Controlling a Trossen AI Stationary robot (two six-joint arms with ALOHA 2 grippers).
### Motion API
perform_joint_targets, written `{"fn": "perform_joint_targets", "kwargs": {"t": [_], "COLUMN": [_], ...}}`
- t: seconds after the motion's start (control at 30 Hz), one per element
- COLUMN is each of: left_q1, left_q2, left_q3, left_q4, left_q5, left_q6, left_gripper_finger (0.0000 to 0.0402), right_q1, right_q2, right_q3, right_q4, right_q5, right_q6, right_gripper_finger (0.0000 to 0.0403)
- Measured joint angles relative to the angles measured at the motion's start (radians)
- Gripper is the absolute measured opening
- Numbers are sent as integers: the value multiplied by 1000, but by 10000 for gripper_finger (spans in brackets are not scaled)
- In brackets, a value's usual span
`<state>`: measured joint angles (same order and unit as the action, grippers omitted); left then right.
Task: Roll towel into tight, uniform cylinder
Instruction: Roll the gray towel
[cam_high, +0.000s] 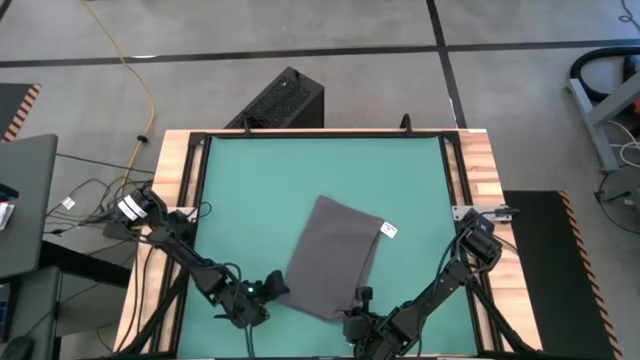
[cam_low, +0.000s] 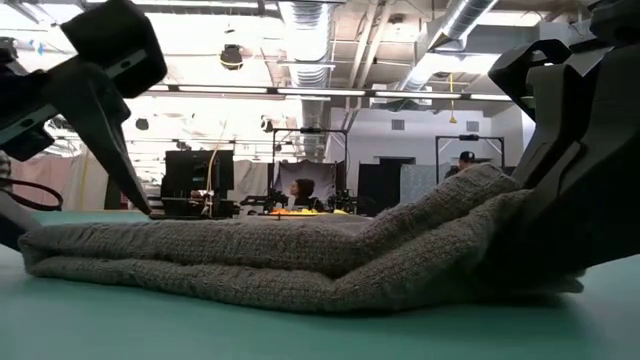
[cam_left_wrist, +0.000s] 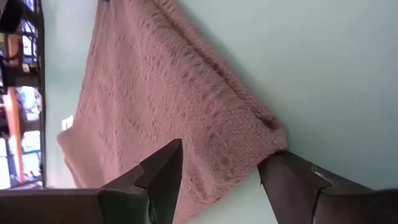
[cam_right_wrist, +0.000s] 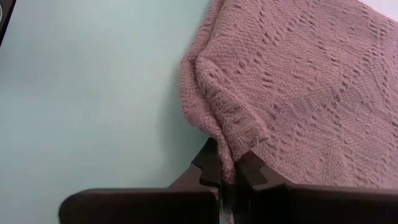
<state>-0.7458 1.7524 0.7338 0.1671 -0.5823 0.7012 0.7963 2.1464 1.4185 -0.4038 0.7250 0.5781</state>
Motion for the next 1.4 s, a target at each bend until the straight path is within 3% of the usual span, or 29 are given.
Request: {"fn": "perform_joint_targets", "kwargs": {"t": [0.2,0.4,0.47,0.63,0.8,1.4], "left_q1": [3,-2,-14,-69,-96,127], "left_q2": [2,2,2,1,1,-76], "left_q3": [9,10,10,55,149,172], "left_q4": [46,44,45,47,15,-62], "left_q5": [40,35,24,-32,-41,263], "left_q6": [-26,-141,-188,-333,-429,-685], "left_gripper_finger": [149,33,11,7,3,2], "right_q1": [0,17,30,68,75,99], "right_q2": [0,0,0,0,-1,-1], "right_q3": [0,14,36,123,202,335], "right_q4": [0,-3,-4,-92,-290,-591], "right_q5": [1,11,11,10,8,-30], "right_q6": [19,96,100,119,321,642], "right_gripper_finger": [23,23,23,23,23,23]}}
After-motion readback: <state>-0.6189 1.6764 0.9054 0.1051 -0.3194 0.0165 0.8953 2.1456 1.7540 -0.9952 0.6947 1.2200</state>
